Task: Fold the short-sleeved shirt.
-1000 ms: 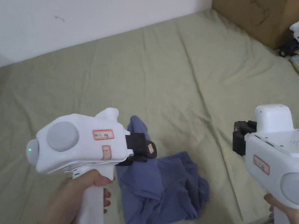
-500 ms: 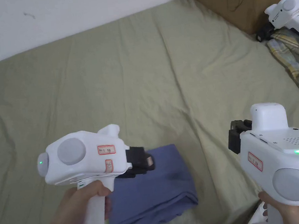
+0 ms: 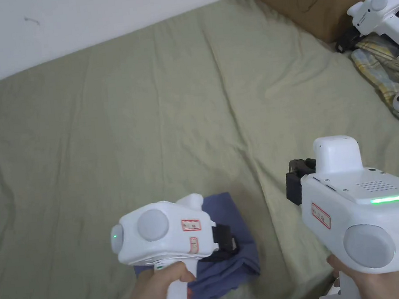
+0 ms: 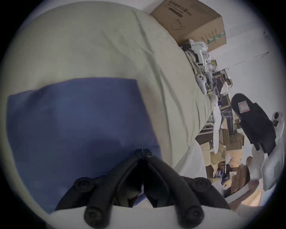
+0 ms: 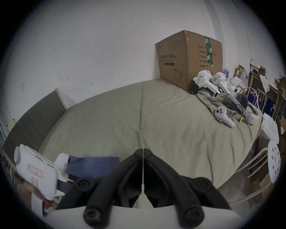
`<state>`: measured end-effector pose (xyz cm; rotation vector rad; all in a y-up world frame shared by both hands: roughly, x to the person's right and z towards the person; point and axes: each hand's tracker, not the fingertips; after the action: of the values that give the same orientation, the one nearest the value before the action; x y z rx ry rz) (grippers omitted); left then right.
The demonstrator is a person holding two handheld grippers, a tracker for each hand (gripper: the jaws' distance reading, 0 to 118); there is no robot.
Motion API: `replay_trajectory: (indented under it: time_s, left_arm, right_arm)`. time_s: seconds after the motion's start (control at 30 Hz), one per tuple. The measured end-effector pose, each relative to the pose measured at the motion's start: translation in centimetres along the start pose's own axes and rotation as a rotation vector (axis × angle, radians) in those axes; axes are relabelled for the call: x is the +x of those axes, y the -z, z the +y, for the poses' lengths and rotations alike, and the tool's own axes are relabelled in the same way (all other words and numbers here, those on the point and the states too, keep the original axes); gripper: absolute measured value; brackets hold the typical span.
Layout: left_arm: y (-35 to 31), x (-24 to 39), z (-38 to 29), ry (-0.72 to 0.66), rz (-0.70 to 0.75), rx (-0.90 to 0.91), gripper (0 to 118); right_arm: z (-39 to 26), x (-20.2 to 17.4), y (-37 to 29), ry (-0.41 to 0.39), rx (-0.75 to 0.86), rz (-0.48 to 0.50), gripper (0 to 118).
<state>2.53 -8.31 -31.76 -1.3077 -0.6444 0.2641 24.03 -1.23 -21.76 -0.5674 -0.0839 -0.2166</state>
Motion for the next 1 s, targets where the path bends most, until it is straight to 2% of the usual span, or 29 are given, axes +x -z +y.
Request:
replay_trajectory:
  time_s: [0.17, 0.23, 0.3, 0.43, 0.53, 0.67, 0.73, 0.8, 0.87, 0.93, 1.0]
  left_arm:
    - [1.5, 1.8, -0.4, 0.001, -0.027, -0.021, 1]
    - [1.6, 2.4, -0.9, 0.025, -0.075, -0.043, 1]
    - [1.5, 2.8, -1.4, 0.057, -0.050, -0.033, 1]
    - [-2.2, 1.0, -1.0, -0.015, -0.112, 0.075, 1]
    - [-7.4, -1.8, -0.5, -0.061, -0.151, 0.202, 1]
    - [-14.9, -7.1, -1.7, -0.141, -0.138, 0.358, 1]
    - [-17.5, -10.0, -3.3, -0.189, -0.135, 0.410, 1]
    - [-19.4, -12.2, -5.8, -0.210, -0.118, 0.450, 1]
    - [-20.3, -14.6, -8.1, -0.260, -0.122, 0.468, 1]
    - [-20.5, -16.6, -10.2, -0.327, -0.162, 0.485, 1]
    - [-20.4, -18.1, -12.0, -0.360, -0.171, 0.497, 1]
  right_arm:
    - [0.0, 0.7, -0.3, 0.034, 0.001, -0.013, 2]
    - [0.0, 0.6, -0.4, 0.034, 0.003, -0.017, 2]
    - [0.1, 0.6, -0.6, 0.021, 0.001, -0.023, 2]
    - [0.6, 0.5, -1.3, 0.011, 0.009, -0.016, 2]
    - [1.5, -0.4, -1.4, -0.018, 0.015, -0.009, 2]
    - [3.8, -3.1, -1.2, -0.084, 0.026, 0.090, 2]
    - [5.0, -5.0, -0.8, -0.114, 0.009, 0.174, 2]
    - [5.9, -7.4, 0.2, -0.113, -0.063, 0.304, 2]
    - [6.2, -9.6, 1.9, -0.101, -0.186, 0.379, 2]
    - [5.5, -12.0, 4.3, -0.106, -0.286, 0.365, 2]
    - [3.9, -14.1, 6.5, -0.178, -0.399, 0.340, 2]
